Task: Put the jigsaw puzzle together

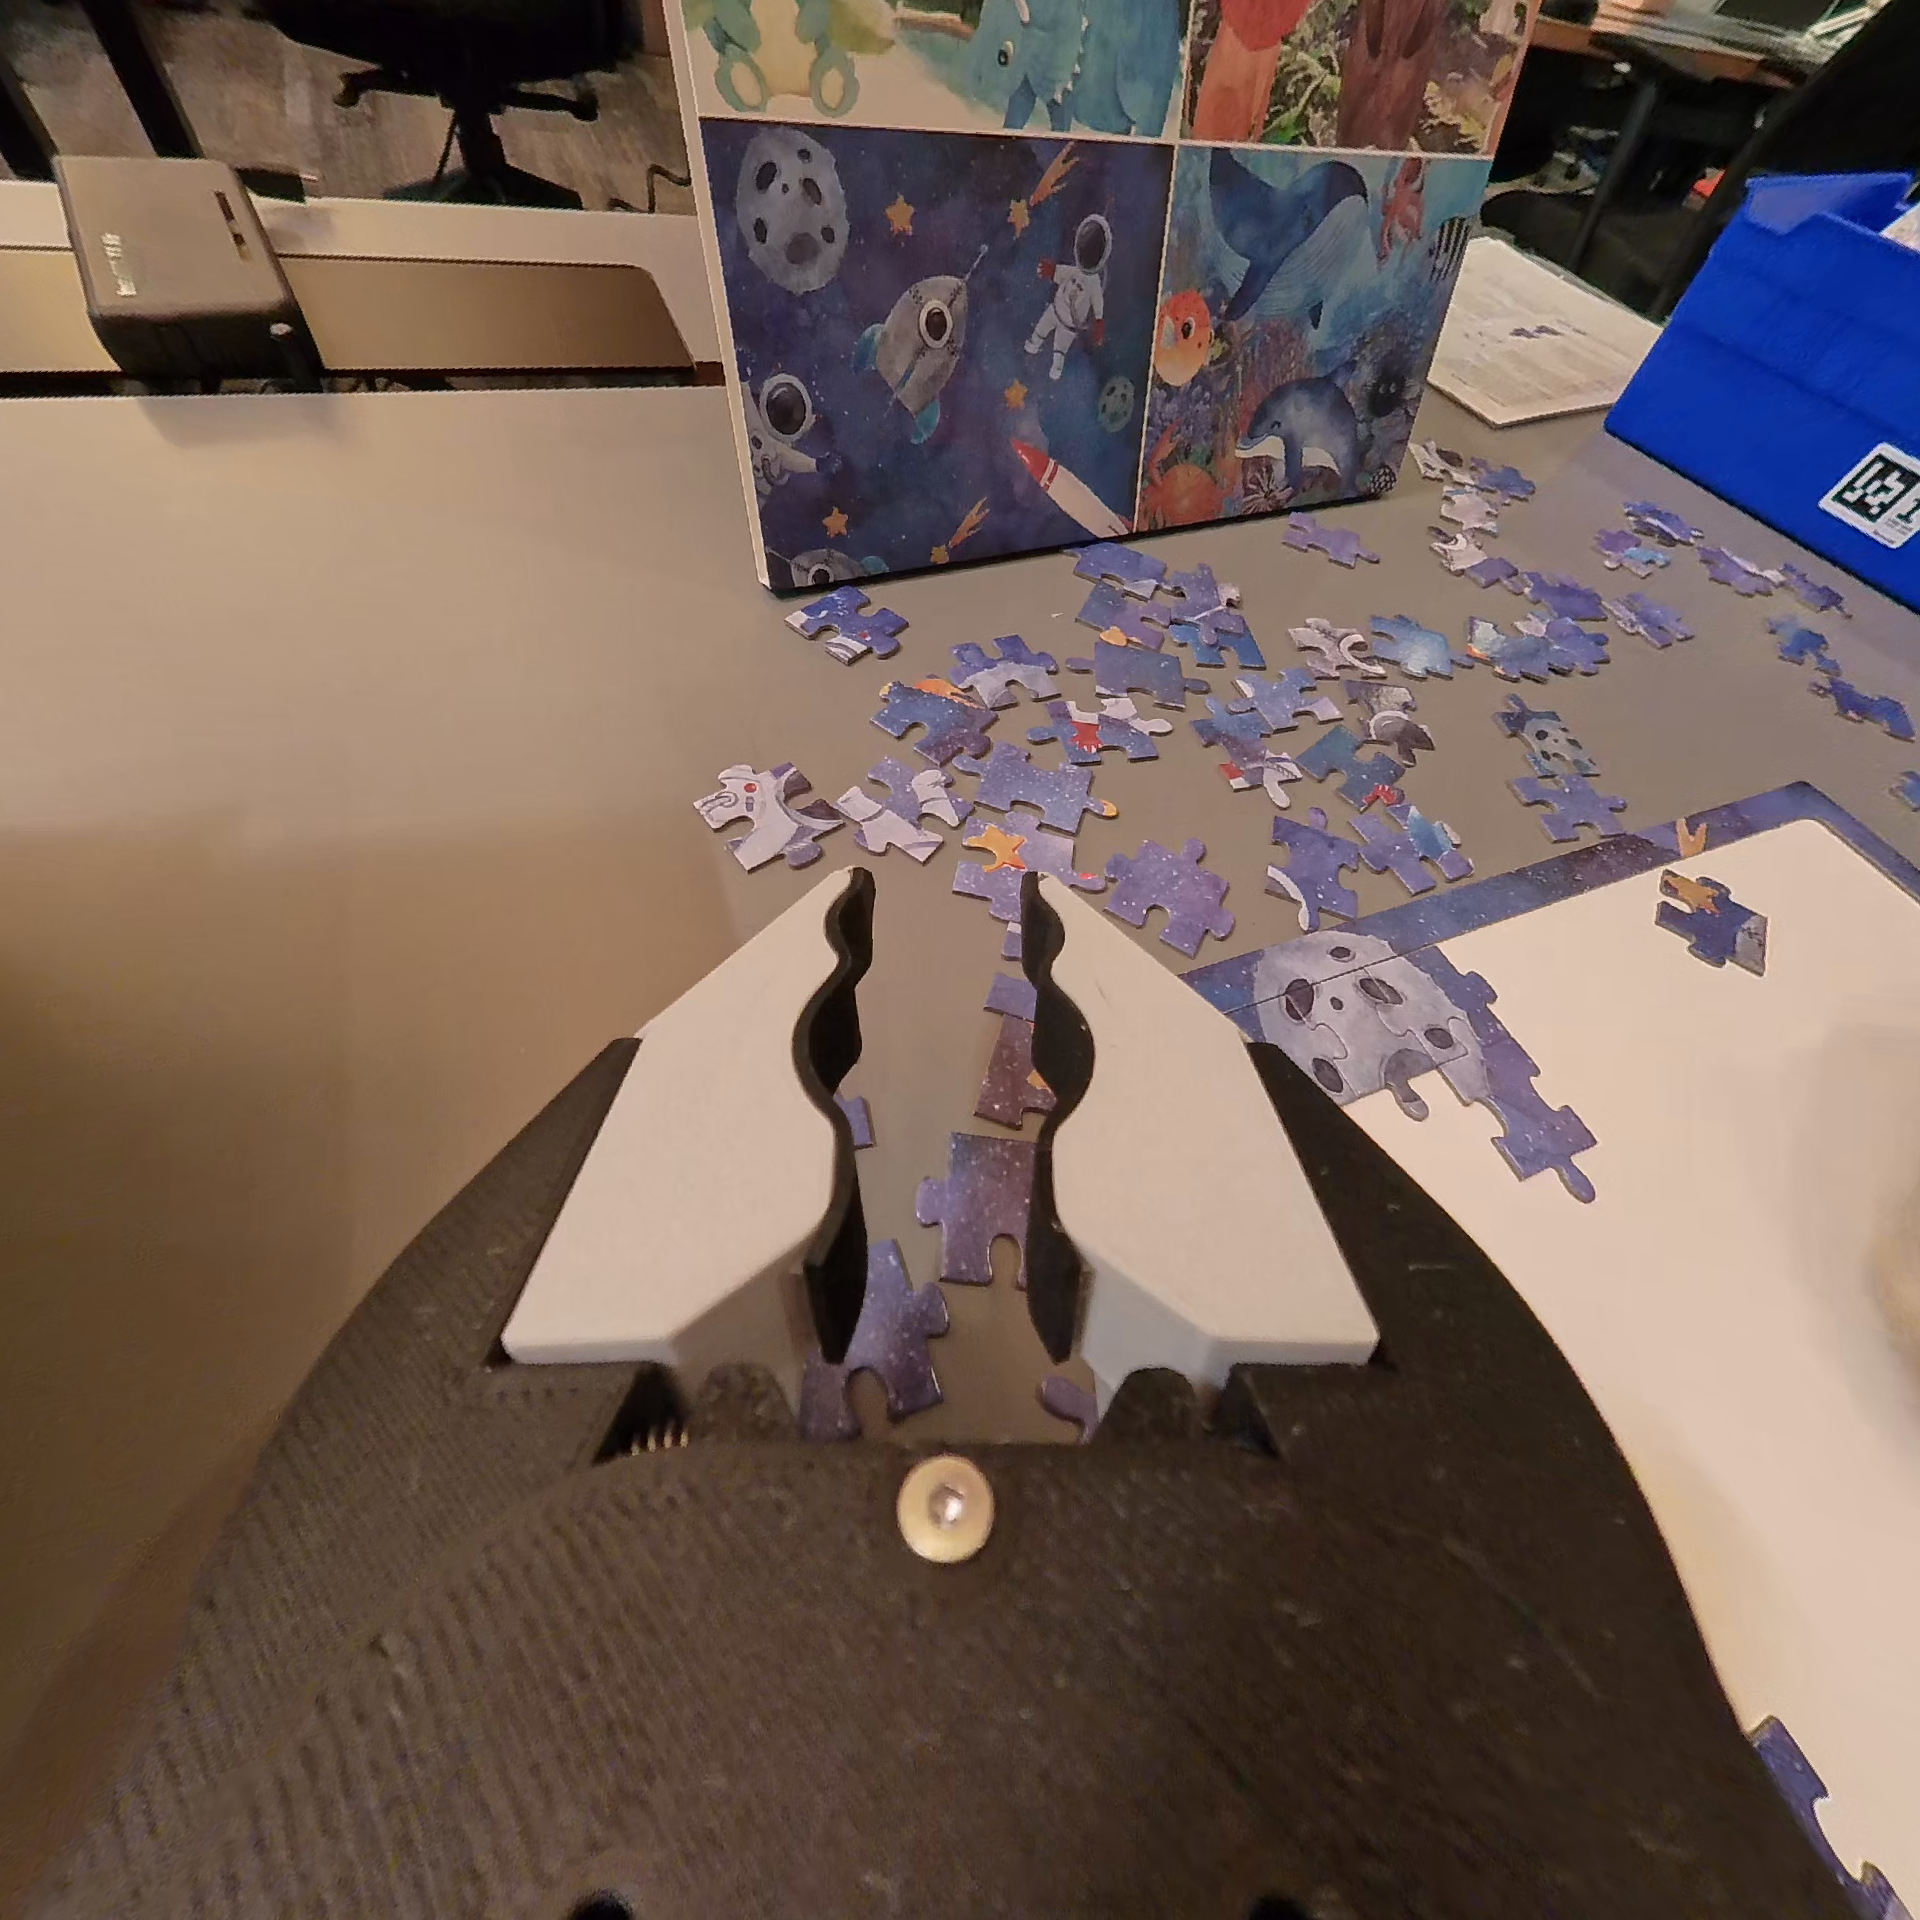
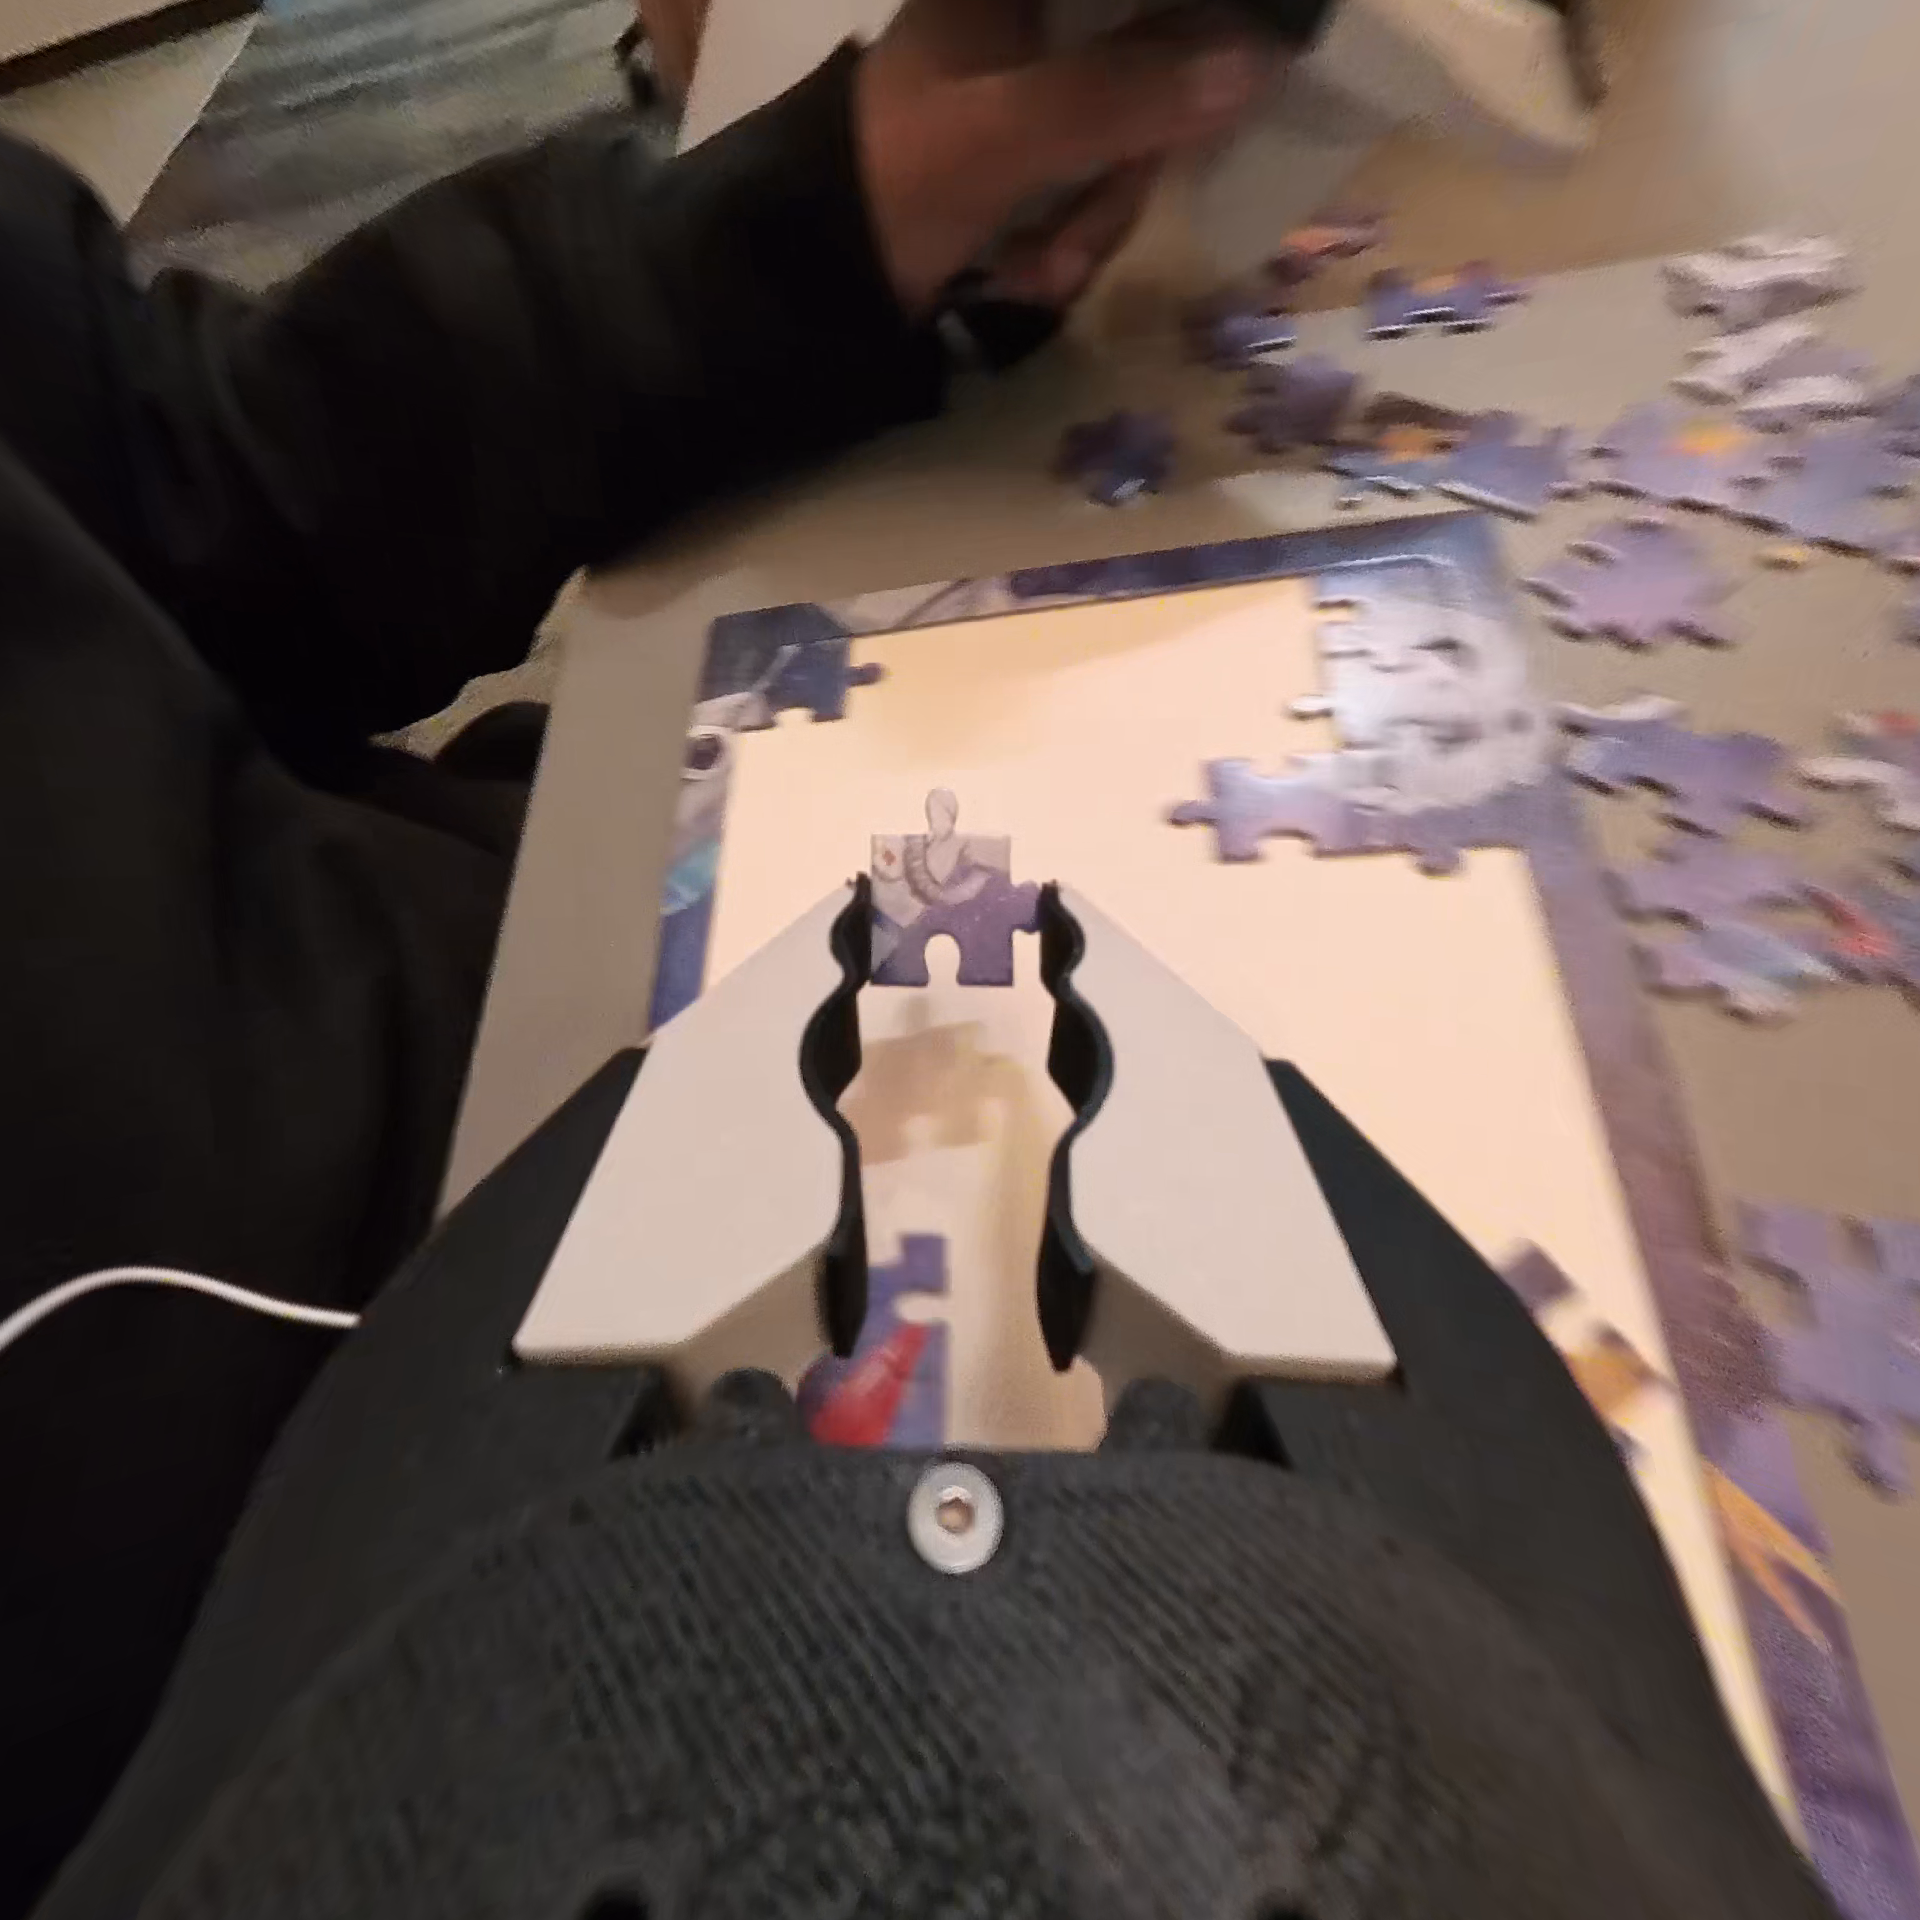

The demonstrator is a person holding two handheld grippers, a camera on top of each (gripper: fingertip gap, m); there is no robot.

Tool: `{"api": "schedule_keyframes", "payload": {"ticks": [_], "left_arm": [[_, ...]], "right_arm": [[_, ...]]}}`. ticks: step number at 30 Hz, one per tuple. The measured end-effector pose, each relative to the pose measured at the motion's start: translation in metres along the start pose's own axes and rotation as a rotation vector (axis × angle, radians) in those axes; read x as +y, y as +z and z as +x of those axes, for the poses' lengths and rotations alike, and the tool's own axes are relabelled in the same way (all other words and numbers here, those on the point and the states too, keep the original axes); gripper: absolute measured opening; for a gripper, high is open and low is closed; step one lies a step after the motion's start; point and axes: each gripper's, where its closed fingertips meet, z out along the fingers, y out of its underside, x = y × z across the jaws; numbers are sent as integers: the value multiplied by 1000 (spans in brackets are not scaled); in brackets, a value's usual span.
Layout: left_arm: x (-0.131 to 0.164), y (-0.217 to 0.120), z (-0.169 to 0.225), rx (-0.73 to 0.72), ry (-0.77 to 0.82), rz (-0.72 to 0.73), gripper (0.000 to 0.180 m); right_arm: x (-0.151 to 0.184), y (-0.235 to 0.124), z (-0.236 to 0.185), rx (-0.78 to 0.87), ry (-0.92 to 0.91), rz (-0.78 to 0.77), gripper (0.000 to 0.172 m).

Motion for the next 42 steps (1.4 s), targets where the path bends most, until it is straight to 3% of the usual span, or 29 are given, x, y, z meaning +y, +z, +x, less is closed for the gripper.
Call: {"api": "schedule_keyframes", "payload": {"ticks": [9,17,42], "left_arm": [[0,0,1,-3,9,-2,26],[0,0,1,-4,11,-3,26],[0,0,2,0,14,-1,26]], "right_arm": [[13,39,-41,-68,-21,-104,32],[13,22,-32,-89,-7,-78,41],[29,28,-33,-46,-278,-137,29]]}}
